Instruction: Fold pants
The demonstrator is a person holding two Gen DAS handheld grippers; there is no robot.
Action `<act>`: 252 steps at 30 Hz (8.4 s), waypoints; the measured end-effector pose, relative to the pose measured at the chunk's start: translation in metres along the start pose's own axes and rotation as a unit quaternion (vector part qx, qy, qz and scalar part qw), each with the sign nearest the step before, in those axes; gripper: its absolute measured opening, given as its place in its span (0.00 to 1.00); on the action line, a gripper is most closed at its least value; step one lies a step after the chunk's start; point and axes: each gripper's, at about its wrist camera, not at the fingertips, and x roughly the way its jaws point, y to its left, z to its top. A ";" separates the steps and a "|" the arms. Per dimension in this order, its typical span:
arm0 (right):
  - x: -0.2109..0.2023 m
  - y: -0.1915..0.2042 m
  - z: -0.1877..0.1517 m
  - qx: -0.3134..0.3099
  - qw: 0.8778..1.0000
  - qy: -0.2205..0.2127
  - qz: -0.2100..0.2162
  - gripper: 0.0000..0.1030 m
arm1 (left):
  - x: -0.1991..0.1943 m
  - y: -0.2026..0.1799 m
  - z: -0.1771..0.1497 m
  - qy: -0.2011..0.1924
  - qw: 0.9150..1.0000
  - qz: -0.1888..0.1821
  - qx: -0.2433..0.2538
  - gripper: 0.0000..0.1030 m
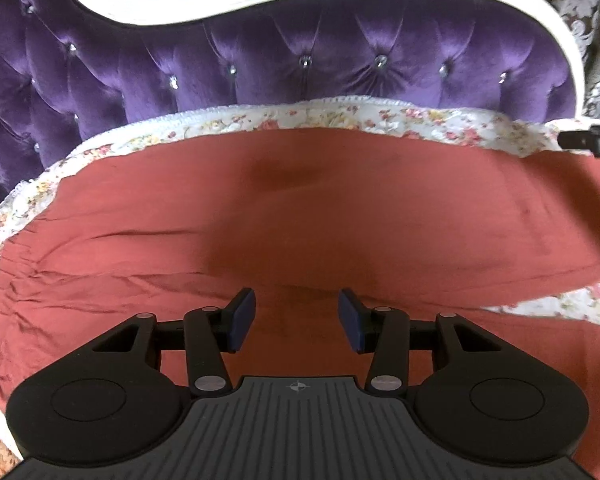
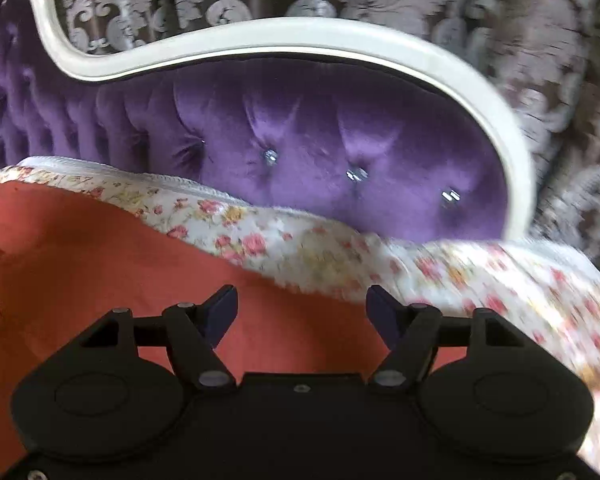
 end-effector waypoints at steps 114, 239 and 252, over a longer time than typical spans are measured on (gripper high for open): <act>-0.199 -0.009 -0.215 0.329 0.931 0.113 -0.111 0.18 | -0.027 -0.016 -0.087 0.050 0.995 -0.085 0.003 0.11; -0.128 0.381 -0.138 -0.218 0.955 -0.051 0.195 0.35 | -0.039 0.287 -0.103 0.030 0.968 0.016 -0.250 0.23; -0.099 0.309 -0.062 -0.103 0.975 -0.071 0.185 0.40 | -0.049 0.245 -0.102 0.002 0.979 -0.001 -0.206 0.23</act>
